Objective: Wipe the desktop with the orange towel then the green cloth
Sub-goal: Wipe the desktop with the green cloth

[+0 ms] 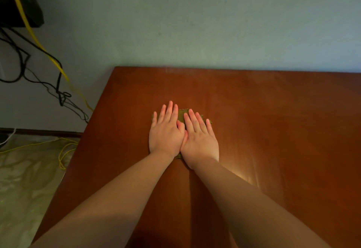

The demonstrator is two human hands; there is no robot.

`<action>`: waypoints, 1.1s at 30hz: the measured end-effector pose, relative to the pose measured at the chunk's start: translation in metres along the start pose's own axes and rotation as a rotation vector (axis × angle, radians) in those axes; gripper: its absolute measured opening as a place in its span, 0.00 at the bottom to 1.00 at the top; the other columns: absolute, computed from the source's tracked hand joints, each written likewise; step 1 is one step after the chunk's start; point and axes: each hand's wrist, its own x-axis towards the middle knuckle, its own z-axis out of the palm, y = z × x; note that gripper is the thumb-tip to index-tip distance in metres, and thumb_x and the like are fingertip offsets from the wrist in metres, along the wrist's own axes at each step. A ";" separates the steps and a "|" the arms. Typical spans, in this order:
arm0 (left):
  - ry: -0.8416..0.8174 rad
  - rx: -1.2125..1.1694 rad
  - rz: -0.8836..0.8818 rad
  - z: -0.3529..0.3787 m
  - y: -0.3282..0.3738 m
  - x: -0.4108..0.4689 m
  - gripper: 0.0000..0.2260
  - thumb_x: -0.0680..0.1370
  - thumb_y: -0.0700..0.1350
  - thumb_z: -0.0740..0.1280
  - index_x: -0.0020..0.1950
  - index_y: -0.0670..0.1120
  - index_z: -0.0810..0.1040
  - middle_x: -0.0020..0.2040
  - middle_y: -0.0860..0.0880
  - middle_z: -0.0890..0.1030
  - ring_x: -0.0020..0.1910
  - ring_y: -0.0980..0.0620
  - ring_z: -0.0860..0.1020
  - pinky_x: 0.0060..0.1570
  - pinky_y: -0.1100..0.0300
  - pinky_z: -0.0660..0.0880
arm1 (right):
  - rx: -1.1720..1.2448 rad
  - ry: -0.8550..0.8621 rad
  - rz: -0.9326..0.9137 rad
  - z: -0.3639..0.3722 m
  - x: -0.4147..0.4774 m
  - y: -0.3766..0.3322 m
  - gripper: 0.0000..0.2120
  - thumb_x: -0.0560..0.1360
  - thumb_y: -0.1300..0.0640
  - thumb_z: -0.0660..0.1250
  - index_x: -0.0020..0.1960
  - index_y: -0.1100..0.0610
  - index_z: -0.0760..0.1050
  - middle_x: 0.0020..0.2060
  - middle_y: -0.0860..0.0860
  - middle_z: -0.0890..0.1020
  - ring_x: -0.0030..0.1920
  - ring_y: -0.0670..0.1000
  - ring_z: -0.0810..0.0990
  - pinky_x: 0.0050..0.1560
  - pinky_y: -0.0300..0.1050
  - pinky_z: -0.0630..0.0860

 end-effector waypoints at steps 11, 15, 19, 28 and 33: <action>0.045 -0.052 -0.007 -0.008 -0.004 0.100 0.24 0.82 0.51 0.42 0.78 0.46 0.43 0.78 0.47 0.43 0.77 0.50 0.43 0.76 0.51 0.43 | -0.043 -0.028 -0.015 -0.014 0.102 0.012 0.25 0.82 0.49 0.36 0.78 0.51 0.39 0.77 0.47 0.39 0.76 0.46 0.36 0.75 0.47 0.36; 0.075 -0.133 -0.073 -0.007 -0.008 0.139 0.26 0.82 0.50 0.46 0.77 0.43 0.44 0.78 0.45 0.44 0.77 0.49 0.44 0.76 0.52 0.44 | -0.046 -0.031 -0.020 -0.017 0.143 0.014 0.25 0.82 0.49 0.37 0.78 0.51 0.39 0.77 0.47 0.40 0.76 0.46 0.37 0.75 0.46 0.35; 0.318 -0.276 -0.180 -0.010 -0.010 0.166 0.17 0.78 0.44 0.58 0.65 0.40 0.70 0.67 0.40 0.69 0.67 0.41 0.67 0.66 0.51 0.65 | -0.043 -0.018 -0.016 -0.020 0.181 0.015 0.25 0.83 0.50 0.39 0.78 0.52 0.41 0.77 0.47 0.42 0.76 0.46 0.39 0.75 0.46 0.36; 0.237 -0.193 -0.133 -0.013 -0.010 0.211 0.19 0.78 0.45 0.50 0.47 0.38 0.79 0.48 0.40 0.80 0.52 0.40 0.75 0.54 0.49 0.67 | -0.041 0.068 -0.026 -0.025 0.217 0.021 0.18 0.82 0.53 0.46 0.68 0.54 0.64 0.66 0.53 0.69 0.69 0.53 0.64 0.74 0.47 0.51; 0.117 -0.079 -0.084 -0.013 0.007 0.212 0.20 0.75 0.46 0.48 0.41 0.42 0.79 0.42 0.44 0.82 0.46 0.43 0.78 0.48 0.53 0.70 | -0.053 0.064 -0.016 -0.030 0.215 0.038 0.17 0.81 0.53 0.46 0.64 0.55 0.67 0.62 0.54 0.71 0.65 0.54 0.67 0.70 0.47 0.55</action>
